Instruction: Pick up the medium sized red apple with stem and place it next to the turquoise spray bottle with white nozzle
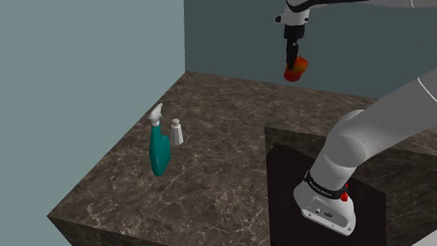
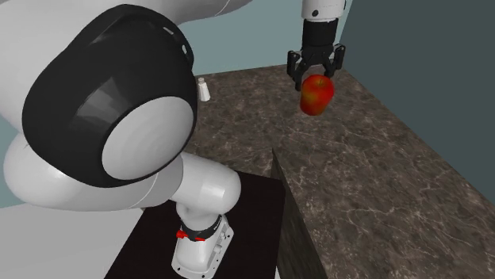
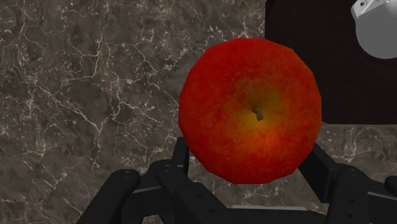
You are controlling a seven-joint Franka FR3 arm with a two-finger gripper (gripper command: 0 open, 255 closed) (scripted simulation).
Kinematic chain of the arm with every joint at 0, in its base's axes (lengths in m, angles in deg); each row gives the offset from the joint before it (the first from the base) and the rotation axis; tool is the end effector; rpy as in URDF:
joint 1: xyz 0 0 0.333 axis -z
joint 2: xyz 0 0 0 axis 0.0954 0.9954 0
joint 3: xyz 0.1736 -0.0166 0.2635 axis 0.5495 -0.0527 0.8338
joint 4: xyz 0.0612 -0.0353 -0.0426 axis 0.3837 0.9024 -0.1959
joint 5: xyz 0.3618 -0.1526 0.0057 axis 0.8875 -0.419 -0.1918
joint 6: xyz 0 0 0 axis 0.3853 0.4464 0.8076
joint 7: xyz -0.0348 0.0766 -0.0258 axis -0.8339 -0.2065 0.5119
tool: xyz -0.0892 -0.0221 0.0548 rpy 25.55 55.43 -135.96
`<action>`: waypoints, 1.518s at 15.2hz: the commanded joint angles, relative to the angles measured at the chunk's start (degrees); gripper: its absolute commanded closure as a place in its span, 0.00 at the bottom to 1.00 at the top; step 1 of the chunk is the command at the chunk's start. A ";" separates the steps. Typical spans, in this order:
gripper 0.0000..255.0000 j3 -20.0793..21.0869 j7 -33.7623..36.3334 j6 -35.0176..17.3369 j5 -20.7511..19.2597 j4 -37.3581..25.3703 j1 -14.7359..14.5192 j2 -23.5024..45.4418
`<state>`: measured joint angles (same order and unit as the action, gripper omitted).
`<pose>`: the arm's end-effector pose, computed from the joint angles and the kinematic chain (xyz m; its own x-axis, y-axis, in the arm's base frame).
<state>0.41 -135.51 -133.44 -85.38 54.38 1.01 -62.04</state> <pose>0.3338 -0.2333 0.5703 0.8861 0.4317 -0.1685 0.4437 -0.8953 0.0394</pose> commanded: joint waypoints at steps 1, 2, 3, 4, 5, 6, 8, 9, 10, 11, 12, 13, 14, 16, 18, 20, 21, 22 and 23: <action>1.00 0.23 -0.28 1.63 0.18 -1.74 -0.07 0.12; 1.00 0.33 -0.42 2.36 0.26 -2.59 -0.11 0.23; 1.00 0.42 -0.56 3.08 0.35 -3.45 -0.14 0.36; 1.00 0.50 -0.71 3.81 0.43 -4.32 -0.18 0.50; 1.00 0.59 -0.85 4.54 0.51 -5.20 -0.22 0.65; 1.00 0.67 -1.00 5.26 0.59 -6.10 -0.26 0.81; 1.00 0.82 -1.31 6.71 0.75 -7.93 -0.33 1.18; 1.00 0.89 -1.47 7.43 0.83 -8.86 -0.37 1.38; 1.00 0.95 -1.62 8.15 0.90 -9.80 -0.41 1.59; 1.00 1.02 -1.79 8.88 0.98 -10.76 -0.45 1.82; 1.00 1.07 -1.95 9.60 1.05 -11.73 -0.48 2.06; 1.00 1.13 -2.12 10.32 1.13 -12.72 -0.52 2.31; 1.00 1.18 -2.29 11.05 1.20 -13.71 -0.56 2.58; 1.00 2.33 -0.98 11.93 1.76 -14.22 -0.98 2.56; 1.00 4.49 1.91 12.45 2.85 -13.75 -1.80 2.27; 1.00 6.61 4.76 12.90 4.02 -13.52 -2.64 2.24; 1.00 7.65 6.18 13.11 4.62 -13.50 -3.08 2.31; 1.00 8.68 7.58 13.30 5.24 -13.54 -3.52 2.45; 1.00 9.70 8.99 13.48 5.86 -13.64 -3.96 2.65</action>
<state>9.00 -128.09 -120.17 -80.11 40.37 -2.53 -59.13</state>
